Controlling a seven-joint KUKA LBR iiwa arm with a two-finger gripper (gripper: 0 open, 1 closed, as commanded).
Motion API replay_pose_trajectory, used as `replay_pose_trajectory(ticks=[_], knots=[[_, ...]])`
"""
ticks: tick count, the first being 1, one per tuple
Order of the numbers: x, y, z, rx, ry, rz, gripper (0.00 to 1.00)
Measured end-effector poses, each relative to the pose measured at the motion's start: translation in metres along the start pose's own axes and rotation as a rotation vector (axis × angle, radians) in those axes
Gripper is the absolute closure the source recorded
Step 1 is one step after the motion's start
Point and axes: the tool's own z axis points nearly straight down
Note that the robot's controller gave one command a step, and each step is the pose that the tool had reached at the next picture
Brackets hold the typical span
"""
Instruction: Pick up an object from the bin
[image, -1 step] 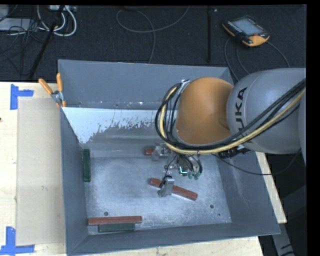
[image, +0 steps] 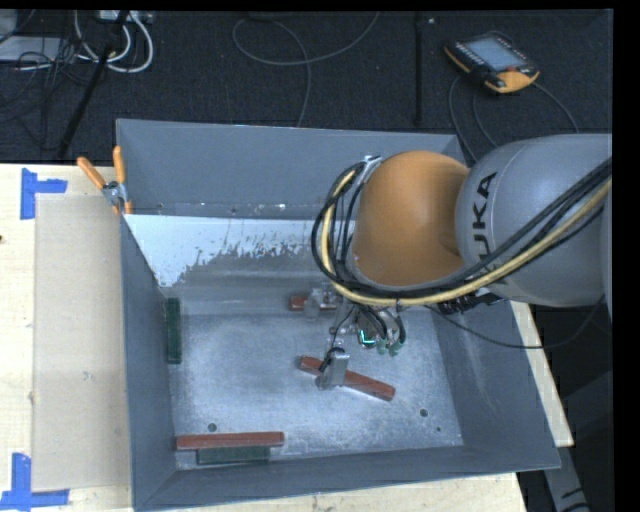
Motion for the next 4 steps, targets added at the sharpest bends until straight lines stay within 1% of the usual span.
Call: replay_pose_trajectory(ticks=[1,2,3,4], knots=[[-0.008,-0.021,0.029,-0.003,-0.008,-0.055,0.0],[0.011,-0.049,0.062,0.001,0.002,-0.038,0.0],[0.02,-0.067,0.091,0.0,-0.001,0.028,0.0],[0.004,-0.045,0.11,-0.001,-0.002,0.205,1.0]])
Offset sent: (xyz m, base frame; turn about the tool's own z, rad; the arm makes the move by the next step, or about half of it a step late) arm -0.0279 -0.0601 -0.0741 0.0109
